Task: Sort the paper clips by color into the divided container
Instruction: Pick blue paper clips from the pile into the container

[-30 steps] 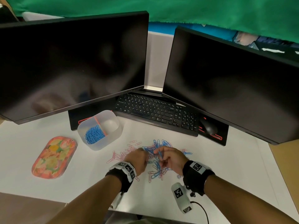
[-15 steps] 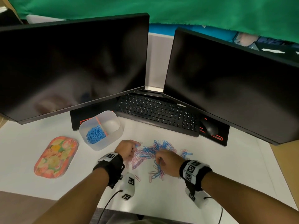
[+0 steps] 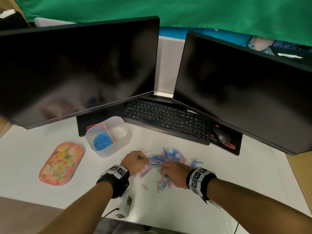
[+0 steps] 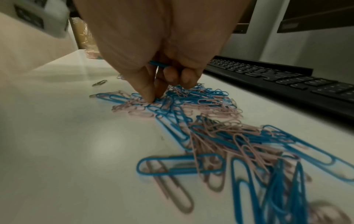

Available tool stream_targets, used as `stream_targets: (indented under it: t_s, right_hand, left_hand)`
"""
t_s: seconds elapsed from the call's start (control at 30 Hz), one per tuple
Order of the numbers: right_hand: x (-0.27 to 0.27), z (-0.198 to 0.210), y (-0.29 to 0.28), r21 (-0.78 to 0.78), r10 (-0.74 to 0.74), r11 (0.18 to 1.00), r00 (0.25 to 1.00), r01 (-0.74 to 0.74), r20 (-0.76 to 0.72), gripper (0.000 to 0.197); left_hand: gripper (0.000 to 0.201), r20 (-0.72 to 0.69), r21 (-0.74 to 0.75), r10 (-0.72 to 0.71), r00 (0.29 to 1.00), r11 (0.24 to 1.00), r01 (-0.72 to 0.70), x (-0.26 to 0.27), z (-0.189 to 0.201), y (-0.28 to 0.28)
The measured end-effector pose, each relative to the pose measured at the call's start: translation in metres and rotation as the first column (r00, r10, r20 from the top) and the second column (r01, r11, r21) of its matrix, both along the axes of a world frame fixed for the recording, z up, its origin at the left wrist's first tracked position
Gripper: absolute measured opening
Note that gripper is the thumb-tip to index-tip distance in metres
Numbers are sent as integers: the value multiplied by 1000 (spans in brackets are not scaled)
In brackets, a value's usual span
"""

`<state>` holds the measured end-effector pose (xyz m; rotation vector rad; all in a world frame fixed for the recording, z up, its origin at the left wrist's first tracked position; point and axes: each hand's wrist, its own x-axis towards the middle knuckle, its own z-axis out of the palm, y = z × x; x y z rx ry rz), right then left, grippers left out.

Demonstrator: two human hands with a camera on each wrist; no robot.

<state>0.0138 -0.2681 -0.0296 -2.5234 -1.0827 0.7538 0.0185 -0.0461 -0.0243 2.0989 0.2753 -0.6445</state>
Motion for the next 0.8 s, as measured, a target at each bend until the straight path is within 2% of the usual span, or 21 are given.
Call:
stream_targets:
  t_s: [0.07,0.17,0.27,0.43,0.5,0.63,0.8]
  right_hand:
    - [0,2,0,-25,-14,1000,1000,13,-17,33]
    - [1,3,1,-64,-46,997,997,41,-67,37]
    - [2,5,2,-100,-44,994,996,36,-81,39]
    - [-1,2,3,-102,-68,993,995,60,-80,33]
    - [-2,6,3,-93,-100,991,992,92,-83,29]
    - [-3,16,4,-74,-185,981,977,178,-107,21]
    - [-2,18,6,-53,-254,967,960,250,-118,18]
  left_hand:
    - [2,51,193,-229,972,957,216,-8,-2,4]
    - [6,33,324,-391,920,875,360,-17,-8,7]
    - [3,40,390,-424,905,841,376,-19,-13,6]
    - [5,53,369,-410,910,855,364,-17,-17,4]
    - [2,71,371,-410,909,857,358,-17,-16,5]
    - [11,81,353,-404,911,866,353,-17,-13,5]
    - [7,44,320,-460,887,847,424,-17,-10,7]
